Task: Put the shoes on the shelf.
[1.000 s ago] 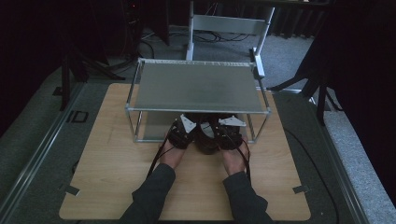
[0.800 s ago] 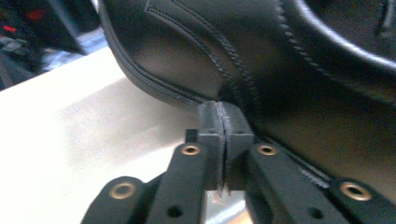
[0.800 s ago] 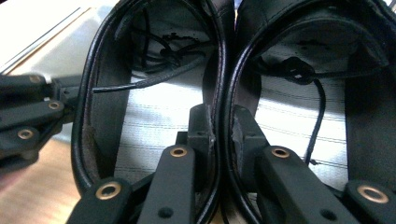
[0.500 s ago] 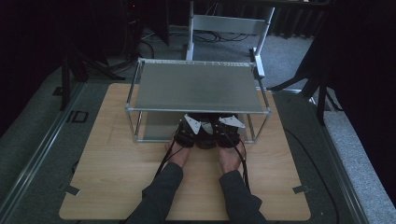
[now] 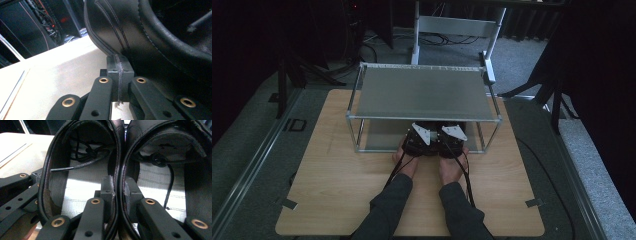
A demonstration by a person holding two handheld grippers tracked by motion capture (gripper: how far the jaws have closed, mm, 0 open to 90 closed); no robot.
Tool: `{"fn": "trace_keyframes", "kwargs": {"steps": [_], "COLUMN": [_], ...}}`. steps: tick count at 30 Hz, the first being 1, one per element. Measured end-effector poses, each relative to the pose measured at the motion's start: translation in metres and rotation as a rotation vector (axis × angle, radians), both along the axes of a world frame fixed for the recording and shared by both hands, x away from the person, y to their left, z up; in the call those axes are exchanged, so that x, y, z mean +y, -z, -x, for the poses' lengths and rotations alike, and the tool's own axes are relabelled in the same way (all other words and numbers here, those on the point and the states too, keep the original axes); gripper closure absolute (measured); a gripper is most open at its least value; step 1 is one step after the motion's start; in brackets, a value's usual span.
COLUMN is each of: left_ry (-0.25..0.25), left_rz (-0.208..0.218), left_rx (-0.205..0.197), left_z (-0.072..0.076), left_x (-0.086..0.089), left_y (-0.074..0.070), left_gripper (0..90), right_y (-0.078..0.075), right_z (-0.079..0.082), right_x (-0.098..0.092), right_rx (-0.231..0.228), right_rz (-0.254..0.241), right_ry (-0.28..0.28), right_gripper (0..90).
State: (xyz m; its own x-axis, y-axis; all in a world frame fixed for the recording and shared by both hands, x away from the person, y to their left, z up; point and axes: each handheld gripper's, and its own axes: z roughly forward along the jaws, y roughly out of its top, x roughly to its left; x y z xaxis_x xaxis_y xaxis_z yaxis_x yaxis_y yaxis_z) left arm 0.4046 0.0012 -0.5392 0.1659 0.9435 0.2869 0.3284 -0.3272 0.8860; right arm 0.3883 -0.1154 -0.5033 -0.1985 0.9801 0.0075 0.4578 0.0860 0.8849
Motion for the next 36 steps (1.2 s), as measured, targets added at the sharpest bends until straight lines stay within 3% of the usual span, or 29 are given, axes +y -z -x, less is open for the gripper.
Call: {"fn": "trace_keyframes", "kwargs": {"steps": [7,18,28,33,36], "left_ry": [0.012,0.008,0.019,0.028,0.055], "left_rz": [-0.004,0.025,0.032,0.033,0.023], "left_rx": [0.010,0.002,0.018,0.018,0.028], "left_z": [-0.005,-0.007,-0.010,-0.012,-0.015], "left_x": [-0.001,-0.001,0.001,0.001,0.001], "left_y": [0.003,0.001,0.005,0.004,0.004], "left_gripper": [90.0,90.0,90.0,90.0,90.0], "right_y": [0.002,0.000,0.001,0.002,0.001], "right_z": [-0.003,-0.005,-0.008,-0.007,-0.009], "right_x": [0.001,0.002,0.005,0.004,-0.001], "right_rx": [0.019,0.034,0.052,0.043,0.043], "right_rz": [-0.008,-0.027,-0.017,-0.030,-0.052], "right_ry": [0.023,0.050,0.053,0.059,0.060], "right_gripper": [80.2,80.0,79.4,78.0,72.0]}}
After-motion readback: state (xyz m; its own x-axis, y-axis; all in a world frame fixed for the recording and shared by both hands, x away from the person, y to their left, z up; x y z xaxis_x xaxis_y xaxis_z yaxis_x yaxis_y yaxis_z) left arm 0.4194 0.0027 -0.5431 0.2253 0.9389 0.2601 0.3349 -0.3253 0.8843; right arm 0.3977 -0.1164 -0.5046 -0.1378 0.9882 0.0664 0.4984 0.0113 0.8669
